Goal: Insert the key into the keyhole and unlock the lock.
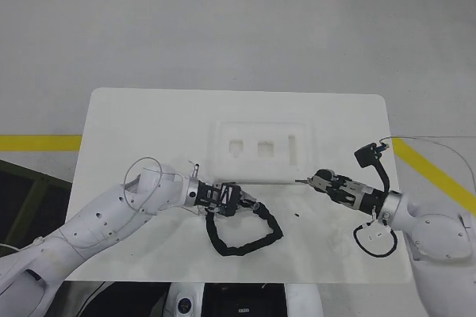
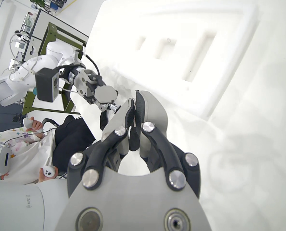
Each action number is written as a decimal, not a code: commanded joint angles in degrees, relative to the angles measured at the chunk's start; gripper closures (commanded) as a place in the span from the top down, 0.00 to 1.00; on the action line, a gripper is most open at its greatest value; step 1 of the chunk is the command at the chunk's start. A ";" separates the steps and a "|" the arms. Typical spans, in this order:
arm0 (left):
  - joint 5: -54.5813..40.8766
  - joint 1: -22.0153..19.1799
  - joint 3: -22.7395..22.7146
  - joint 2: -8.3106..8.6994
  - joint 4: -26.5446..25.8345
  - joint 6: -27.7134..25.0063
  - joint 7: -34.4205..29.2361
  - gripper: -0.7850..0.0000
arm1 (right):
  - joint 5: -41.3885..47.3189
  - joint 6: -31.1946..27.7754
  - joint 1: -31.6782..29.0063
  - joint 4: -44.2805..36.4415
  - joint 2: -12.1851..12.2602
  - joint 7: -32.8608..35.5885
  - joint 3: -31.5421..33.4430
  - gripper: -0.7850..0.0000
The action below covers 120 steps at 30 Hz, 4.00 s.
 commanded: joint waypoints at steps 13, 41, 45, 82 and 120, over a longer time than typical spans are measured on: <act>-1.55 8.94 -7.96 3.21 -2.62 7.06 3.03 0.00 | -6.85 16.41 -8.26 -17.61 0.27 -2.64 -4.08 0.00; -5.22 11.34 -9.89 0.38 -3.19 8.33 -3.44 0.00 | -13.08 25.73 -7.73 -19.35 -0.24 -10.27 -15.35 0.00; -5.22 11.34 -9.89 0.38 -3.19 8.33 -3.44 0.00 | -11.97 25.47 -7.96 -19.10 -0.31 -11.00 -15.78 0.00; -5.22 11.34 -9.89 0.38 -3.19 8.33 -3.44 0.00 | -11.95 33.76 -0.44 -14.83 -1.11 -14.25 -22.54 0.00; -5.22 11.34 -9.89 0.38 -3.19 8.33 -3.44 0.00 | -15.21 36.03 0.44 -15.09 -0.77 -11.25 -23.17 0.00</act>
